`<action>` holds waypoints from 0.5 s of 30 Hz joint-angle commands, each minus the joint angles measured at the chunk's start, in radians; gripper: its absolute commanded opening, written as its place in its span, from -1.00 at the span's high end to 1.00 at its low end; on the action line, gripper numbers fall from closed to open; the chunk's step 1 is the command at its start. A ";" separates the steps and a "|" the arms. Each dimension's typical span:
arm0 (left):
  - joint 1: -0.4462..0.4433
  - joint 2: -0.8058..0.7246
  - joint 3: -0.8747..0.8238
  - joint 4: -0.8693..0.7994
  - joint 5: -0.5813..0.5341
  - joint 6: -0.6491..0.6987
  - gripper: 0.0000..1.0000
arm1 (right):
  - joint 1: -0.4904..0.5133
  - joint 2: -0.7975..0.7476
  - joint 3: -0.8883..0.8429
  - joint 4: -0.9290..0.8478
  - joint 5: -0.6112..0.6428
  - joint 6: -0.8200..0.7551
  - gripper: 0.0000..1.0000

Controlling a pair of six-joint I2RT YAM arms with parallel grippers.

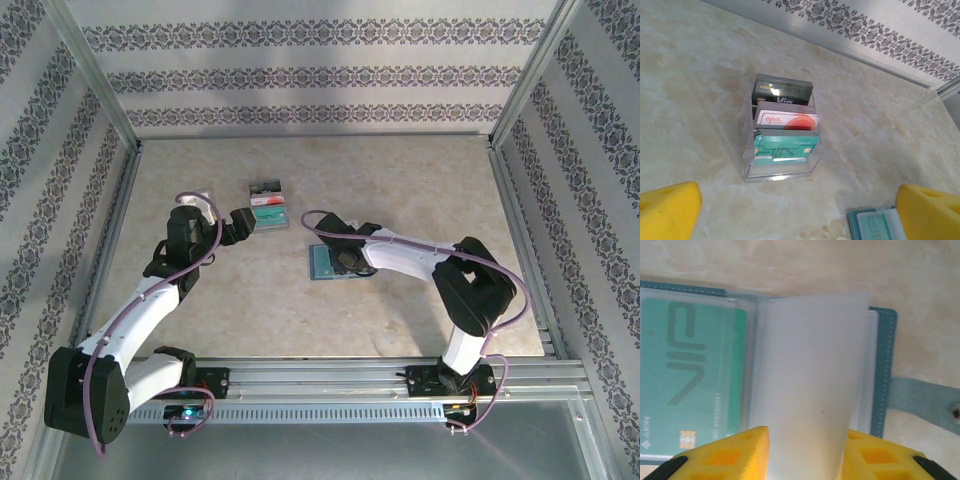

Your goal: Take the credit cards out of the card holder

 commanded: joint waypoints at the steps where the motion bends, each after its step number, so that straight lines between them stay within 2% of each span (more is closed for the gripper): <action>1: -0.056 0.016 0.050 -0.024 -0.051 0.039 -0.99 | -0.027 -0.042 -0.047 -0.013 0.029 0.024 0.22; 8: -0.198 0.078 0.098 -0.032 -0.128 0.060 -0.99 | -0.073 -0.136 -0.105 -0.029 0.060 0.022 0.23; 15: -0.285 0.123 0.129 -0.028 -0.186 0.100 -0.99 | -0.124 -0.230 -0.162 -0.016 0.074 0.017 0.23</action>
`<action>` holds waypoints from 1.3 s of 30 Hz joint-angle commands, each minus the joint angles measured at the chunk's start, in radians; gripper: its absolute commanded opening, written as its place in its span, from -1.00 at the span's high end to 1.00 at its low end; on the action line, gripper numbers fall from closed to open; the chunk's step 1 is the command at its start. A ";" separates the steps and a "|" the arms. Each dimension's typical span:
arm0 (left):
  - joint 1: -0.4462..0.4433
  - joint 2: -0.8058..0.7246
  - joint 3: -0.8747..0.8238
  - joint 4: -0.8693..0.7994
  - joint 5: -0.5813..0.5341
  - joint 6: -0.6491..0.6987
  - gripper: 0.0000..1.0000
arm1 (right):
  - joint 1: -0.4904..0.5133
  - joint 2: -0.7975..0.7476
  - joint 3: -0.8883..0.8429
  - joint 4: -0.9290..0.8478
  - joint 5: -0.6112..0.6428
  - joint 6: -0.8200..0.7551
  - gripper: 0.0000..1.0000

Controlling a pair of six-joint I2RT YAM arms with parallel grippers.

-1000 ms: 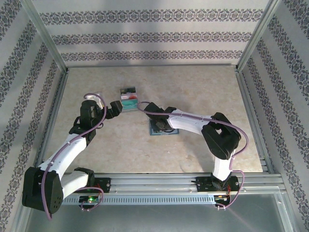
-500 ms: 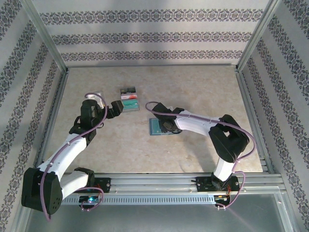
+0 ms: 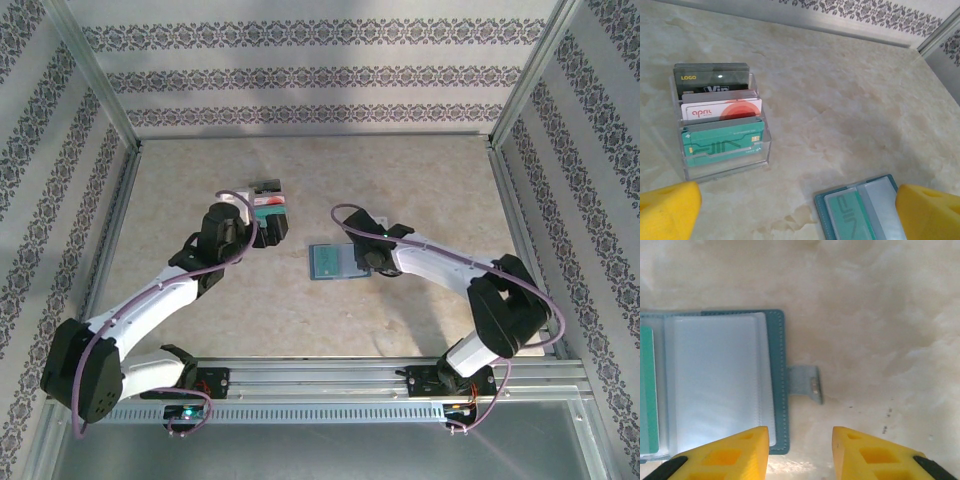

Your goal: Take the credit cards out of the card holder

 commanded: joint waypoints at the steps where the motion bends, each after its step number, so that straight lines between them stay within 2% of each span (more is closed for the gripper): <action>1: -0.039 0.017 0.039 -0.018 -0.057 0.051 -0.99 | -0.022 -0.036 -0.034 -0.008 0.034 0.009 0.23; 7: -0.102 0.055 0.022 0.006 -0.094 0.111 -1.00 | -0.036 -0.099 -0.041 -0.033 0.047 0.009 0.23; 12: -0.155 0.096 0.005 0.026 -0.091 0.173 -0.91 | -0.035 -0.171 -0.034 -0.036 0.017 0.025 0.22; 18: -0.216 0.190 -0.004 0.070 -0.067 0.198 -0.65 | -0.011 -0.209 -0.021 -0.004 -0.096 0.039 0.22; 22: -0.263 0.260 0.004 0.108 -0.057 0.205 -0.51 | 0.003 -0.194 -0.026 0.069 -0.217 0.062 0.22; 26: -0.270 0.312 -0.004 0.133 -0.080 0.164 -0.46 | 0.005 -0.150 -0.040 0.178 -0.334 0.093 0.23; 35: -0.257 0.380 -0.007 0.086 -0.171 0.024 -0.47 | 0.004 0.036 0.019 0.253 -0.453 0.104 0.37; 39: -0.237 0.390 -0.007 0.076 -0.176 -0.014 -0.67 | 0.003 0.106 0.049 0.262 -0.479 0.098 0.39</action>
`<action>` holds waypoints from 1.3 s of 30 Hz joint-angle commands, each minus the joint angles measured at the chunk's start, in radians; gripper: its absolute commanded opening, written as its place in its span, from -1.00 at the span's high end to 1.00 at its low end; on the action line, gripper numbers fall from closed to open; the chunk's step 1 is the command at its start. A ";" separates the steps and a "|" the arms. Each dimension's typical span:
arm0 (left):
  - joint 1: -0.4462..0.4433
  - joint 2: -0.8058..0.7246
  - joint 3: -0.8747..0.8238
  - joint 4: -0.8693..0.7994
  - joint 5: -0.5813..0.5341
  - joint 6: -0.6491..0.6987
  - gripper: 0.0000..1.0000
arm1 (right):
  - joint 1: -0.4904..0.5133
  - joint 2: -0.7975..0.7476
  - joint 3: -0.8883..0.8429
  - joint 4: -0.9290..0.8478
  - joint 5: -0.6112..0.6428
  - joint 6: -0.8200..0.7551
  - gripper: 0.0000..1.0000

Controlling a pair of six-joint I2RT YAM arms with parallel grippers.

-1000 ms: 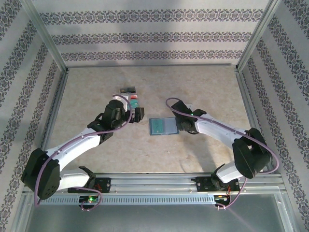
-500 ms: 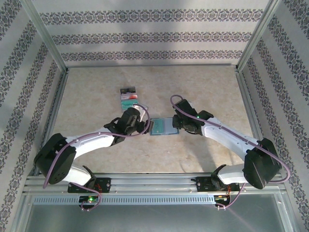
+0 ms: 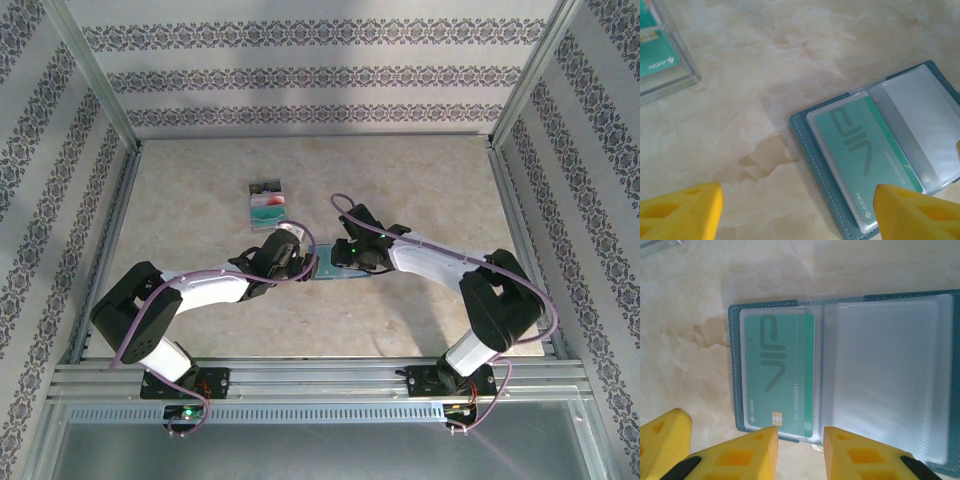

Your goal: Take the credit cards out of the card holder

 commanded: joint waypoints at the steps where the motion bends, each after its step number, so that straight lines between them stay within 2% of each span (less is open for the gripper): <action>1: 0.018 0.019 -0.004 -0.012 -0.036 -0.059 -0.72 | 0.006 0.043 0.048 0.032 -0.051 -0.002 0.39; 4: 0.018 0.032 0.022 -0.051 -0.055 -0.053 -0.78 | 0.006 0.076 0.062 0.033 -0.057 -0.006 0.39; 21: 0.046 0.192 0.211 -0.237 -0.126 0.011 -0.72 | -0.013 0.152 0.068 0.028 -0.044 -0.014 0.38; 39: 0.059 0.293 0.273 -0.306 -0.083 0.054 -0.65 | -0.035 0.192 0.043 0.053 -0.049 -0.003 0.38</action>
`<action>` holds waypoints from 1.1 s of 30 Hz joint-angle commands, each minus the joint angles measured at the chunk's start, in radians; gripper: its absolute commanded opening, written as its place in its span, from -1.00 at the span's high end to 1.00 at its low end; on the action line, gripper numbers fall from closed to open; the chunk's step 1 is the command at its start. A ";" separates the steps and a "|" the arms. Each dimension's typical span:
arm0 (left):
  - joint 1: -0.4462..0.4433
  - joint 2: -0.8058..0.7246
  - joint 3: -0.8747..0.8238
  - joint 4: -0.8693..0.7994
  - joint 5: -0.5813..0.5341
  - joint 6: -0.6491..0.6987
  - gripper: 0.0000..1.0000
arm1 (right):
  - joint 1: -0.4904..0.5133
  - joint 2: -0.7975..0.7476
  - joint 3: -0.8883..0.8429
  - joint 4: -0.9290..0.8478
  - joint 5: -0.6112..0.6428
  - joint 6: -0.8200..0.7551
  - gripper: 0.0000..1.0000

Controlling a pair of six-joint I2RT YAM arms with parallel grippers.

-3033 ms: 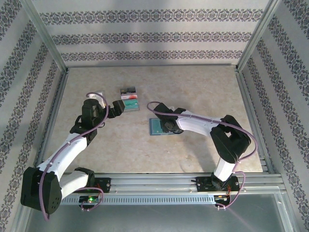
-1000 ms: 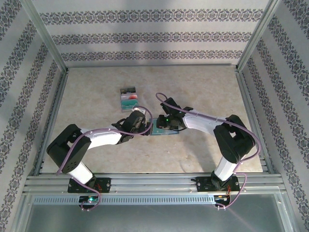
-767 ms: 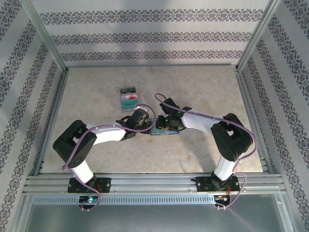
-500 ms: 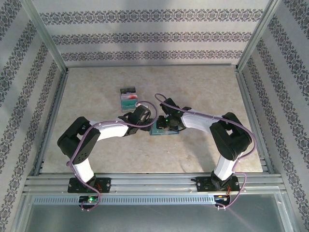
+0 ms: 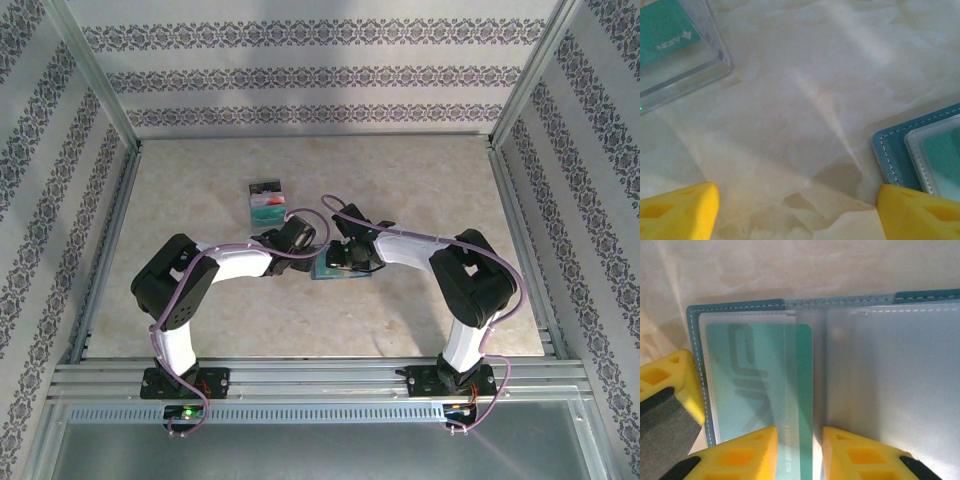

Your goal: Take the credit cards out of the card holder

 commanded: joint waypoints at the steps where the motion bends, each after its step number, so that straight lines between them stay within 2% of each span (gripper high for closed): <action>1: 0.007 0.022 0.013 -0.063 0.004 0.026 -0.65 | -0.015 0.022 -0.016 0.029 -0.010 0.002 0.38; 15: 0.007 0.020 -0.005 -0.078 0.012 0.042 -0.65 | -0.078 -0.042 -0.175 0.384 -0.256 0.077 0.36; 26: 0.007 0.012 -0.008 -0.081 0.007 0.045 -0.65 | -0.089 -0.076 -0.212 0.476 -0.308 0.095 0.36; 33: 0.007 0.012 -0.012 -0.081 0.002 0.051 -0.65 | -0.108 -0.068 -0.253 0.593 -0.357 0.139 0.36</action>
